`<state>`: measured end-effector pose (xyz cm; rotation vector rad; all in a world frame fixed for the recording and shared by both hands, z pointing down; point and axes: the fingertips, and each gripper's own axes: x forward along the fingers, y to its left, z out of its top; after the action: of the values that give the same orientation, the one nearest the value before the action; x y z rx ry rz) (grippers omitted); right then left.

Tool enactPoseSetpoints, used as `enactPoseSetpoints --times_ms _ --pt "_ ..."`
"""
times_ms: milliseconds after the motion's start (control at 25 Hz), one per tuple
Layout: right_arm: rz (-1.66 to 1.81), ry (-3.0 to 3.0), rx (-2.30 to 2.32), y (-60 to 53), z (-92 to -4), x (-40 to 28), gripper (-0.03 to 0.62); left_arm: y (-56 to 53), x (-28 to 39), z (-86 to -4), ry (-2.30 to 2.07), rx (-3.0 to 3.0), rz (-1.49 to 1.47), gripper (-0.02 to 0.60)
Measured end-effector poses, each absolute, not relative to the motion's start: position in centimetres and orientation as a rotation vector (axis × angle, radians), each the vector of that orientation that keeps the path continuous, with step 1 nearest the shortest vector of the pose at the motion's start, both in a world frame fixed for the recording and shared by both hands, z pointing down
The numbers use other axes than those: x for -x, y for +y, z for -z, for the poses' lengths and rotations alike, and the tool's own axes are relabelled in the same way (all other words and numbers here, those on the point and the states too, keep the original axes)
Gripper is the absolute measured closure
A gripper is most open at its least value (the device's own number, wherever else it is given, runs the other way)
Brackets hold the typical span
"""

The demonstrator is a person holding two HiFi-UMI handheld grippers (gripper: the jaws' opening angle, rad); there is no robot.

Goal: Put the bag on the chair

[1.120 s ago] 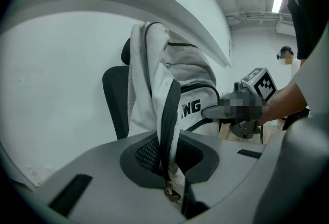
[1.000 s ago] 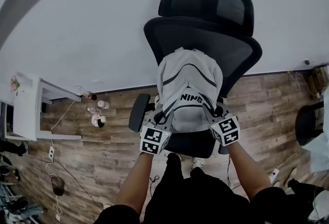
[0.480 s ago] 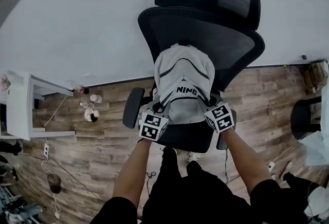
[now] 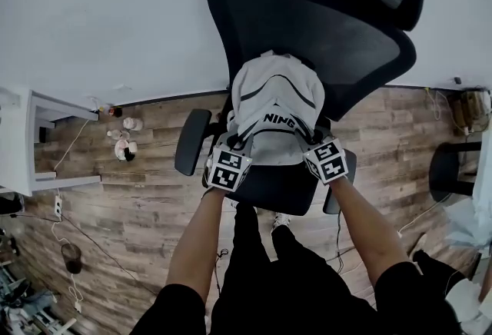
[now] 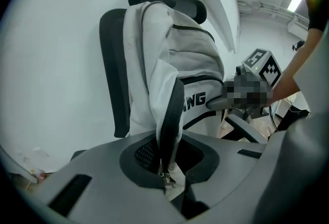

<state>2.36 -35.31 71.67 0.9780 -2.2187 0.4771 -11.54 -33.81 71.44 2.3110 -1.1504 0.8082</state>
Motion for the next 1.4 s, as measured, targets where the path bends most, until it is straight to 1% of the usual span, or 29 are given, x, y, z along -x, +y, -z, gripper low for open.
enactPoseSetpoints --times_ms 280,520,640,720,760,800,840,880,1040,1160,1400 --pt "-0.47 -2.141 -0.919 -34.4 -75.0 -2.7 0.528 -32.6 11.2 -75.1 -1.112 -2.28 -0.863 0.532" --pt "-0.492 -2.125 -0.936 -32.9 -76.5 -3.4 0.524 -31.4 10.9 -76.3 -1.113 -2.3 -0.863 0.525" --pt "-0.498 -2.112 -0.97 -32.0 -77.1 -3.5 0.499 -30.3 11.0 -76.7 -1.097 -2.311 -0.861 0.515" --pt "-0.514 -2.11 -1.0 -32.0 -77.1 -3.7 0.467 -30.1 11.1 -76.6 -1.088 -2.303 -0.845 0.504" --pt "-0.526 -2.109 -1.015 -32.2 -77.1 -3.8 0.443 -30.2 11.0 -76.6 -1.081 -2.3 -0.836 0.495" --pt "-0.539 -2.109 -1.03 -32.3 -77.0 -3.9 0.42 -30.2 11.0 -76.6 -1.073 -2.297 -0.829 0.462" --pt "-0.553 -2.108 -1.046 -32.4 -76.9 -4.0 0.394 -30.1 10.8 -76.6 -1.064 -2.297 -0.826 0.404" --pt "-0.565 -2.109 -1.063 -32.5 -76.8 -4.1 0.371 -30.0 10.7 -76.6 -1.056 -2.298 -0.829 0.364" --pt "-0.58 -2.128 -1.115 -32.8 -76.0 -4.5 0.319 -29.6 11.3 -75.9 -1.079 -2.285 -0.829 0.296" --pt "-0.596 -2.153 -1.134 -32.7 -75.0 -4.8 0.287 -29.8 12.3 -74.6 -1.147 -2.268 -0.781 0.275" --pt "-0.617 -2.214 -1.206 -30.9 -72.2 -5.5 0.26 -29.1 13.5 -70.4 -1.266 -2.245 -0.678 0.273"
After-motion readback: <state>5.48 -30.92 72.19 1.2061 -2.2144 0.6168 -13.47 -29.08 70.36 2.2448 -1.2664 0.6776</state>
